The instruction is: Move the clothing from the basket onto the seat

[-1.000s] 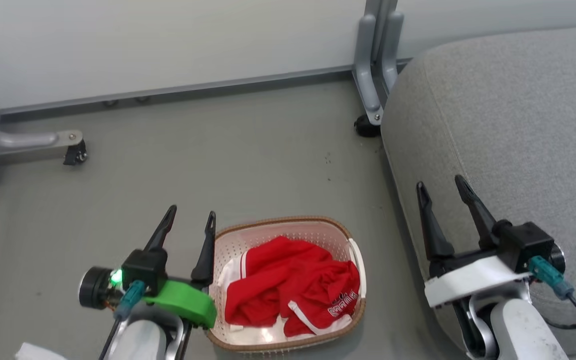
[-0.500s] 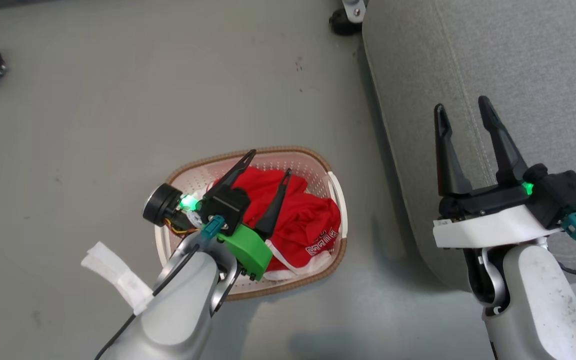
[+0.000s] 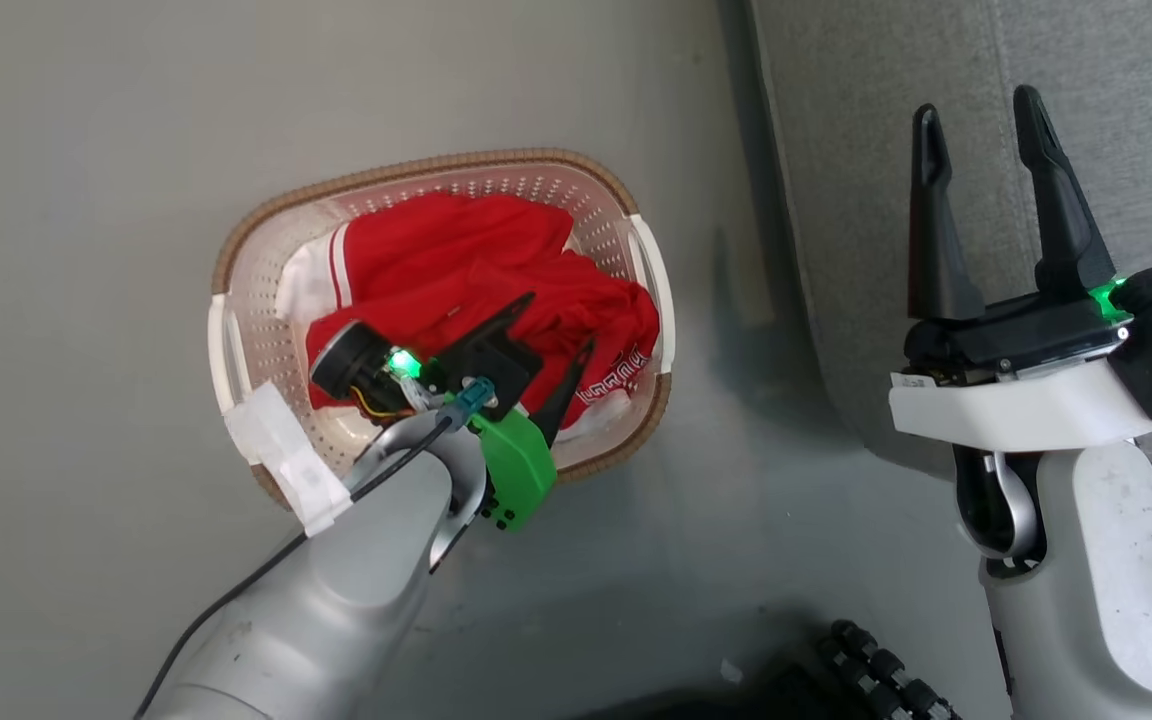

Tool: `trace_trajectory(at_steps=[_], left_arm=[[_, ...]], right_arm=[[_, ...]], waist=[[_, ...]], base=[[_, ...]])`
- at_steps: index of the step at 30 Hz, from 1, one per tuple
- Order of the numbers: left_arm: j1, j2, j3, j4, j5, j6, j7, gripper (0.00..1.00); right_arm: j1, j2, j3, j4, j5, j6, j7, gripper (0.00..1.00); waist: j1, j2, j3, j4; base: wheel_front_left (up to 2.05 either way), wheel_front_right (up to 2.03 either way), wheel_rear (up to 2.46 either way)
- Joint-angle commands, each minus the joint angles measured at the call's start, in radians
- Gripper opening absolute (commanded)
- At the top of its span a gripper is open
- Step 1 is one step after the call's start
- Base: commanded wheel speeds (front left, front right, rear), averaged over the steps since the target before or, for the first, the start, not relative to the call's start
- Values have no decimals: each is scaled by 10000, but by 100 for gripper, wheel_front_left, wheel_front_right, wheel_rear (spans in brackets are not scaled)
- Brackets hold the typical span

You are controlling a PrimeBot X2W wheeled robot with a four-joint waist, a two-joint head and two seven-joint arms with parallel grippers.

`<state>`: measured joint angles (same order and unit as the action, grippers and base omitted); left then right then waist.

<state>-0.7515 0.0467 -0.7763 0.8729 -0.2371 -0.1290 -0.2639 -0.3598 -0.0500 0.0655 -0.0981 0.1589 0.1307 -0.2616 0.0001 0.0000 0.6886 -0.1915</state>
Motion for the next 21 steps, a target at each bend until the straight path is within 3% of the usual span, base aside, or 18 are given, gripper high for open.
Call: trace_trajectory(at_steps=[1, 21], left_arm=[[-414, 77, -104, 182, -100, -29, -7, 100], [-2780, 67, -787, 3109, -640, 139, -2, 100]], right_arm=[[-223, -11, 21, -119, -56, 1, -28, 100], [-484, -13, 476, -869, 168, 1, -40, 100]], waist=[[-1, 0, 1184, -164], [-1, 0, 3171, -543]], base=[[0, 0, 0], [0, 0, 0]])
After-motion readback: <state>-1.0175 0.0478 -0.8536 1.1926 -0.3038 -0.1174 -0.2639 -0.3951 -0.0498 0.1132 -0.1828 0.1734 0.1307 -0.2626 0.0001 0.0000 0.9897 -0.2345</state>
